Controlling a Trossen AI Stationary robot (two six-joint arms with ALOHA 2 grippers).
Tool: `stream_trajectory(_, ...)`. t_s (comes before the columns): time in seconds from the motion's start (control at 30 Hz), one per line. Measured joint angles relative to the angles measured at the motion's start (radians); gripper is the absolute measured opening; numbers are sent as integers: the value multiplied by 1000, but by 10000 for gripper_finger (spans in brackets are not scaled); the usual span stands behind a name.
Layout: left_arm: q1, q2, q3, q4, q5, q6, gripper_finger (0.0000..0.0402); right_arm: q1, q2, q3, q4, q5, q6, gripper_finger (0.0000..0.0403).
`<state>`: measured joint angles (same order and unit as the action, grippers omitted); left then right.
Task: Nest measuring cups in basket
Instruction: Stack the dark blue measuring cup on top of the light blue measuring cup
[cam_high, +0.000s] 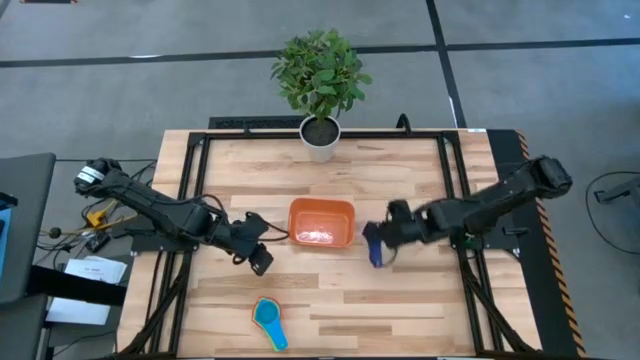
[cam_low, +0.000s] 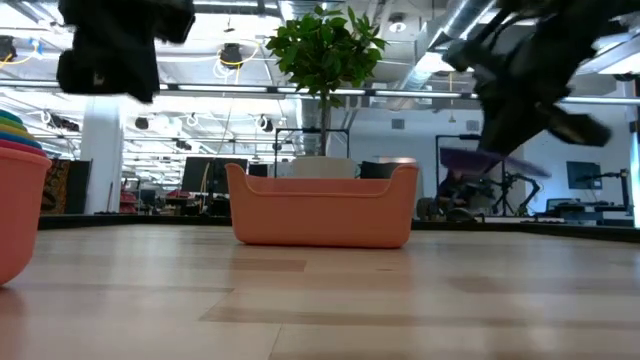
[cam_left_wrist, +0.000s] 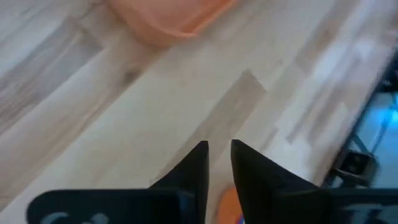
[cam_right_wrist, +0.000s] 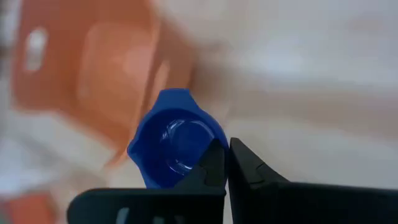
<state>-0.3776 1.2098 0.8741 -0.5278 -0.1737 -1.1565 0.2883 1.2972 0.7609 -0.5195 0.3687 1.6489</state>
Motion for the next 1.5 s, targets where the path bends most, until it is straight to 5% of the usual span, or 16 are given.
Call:
stream_trajectory(0.17, -4, 0, 45, -25, -6, 106, 21, 163, 54, 21, 89, 66, 136, 7)
stream_trajectory(0.37, 23, 0, 60, -31, -22, 269, 3, 231, 234, 203, 76, 73, 159, 6)
stream_trajectory(0.73, 27, -62, 60, -265, 97, 309, 0, 184, 611, 767, 14, 43, 21, 6)
stream_trajectory(0.97, -84, -170, 60, -390, -26, 279, 0, 146, 867, 1172, -15, -66, -165, 6)
stream_trajectory(1.23, -89, -245, 60, -399, -62, 310, 0, 133, 1150, 1575, -43, -170, -173, 6)
stream_trajectory(1.5, -101, -255, 60, -402, -107, 333, 0, 150, 1179, 1565, -90, -206, -101, 6)
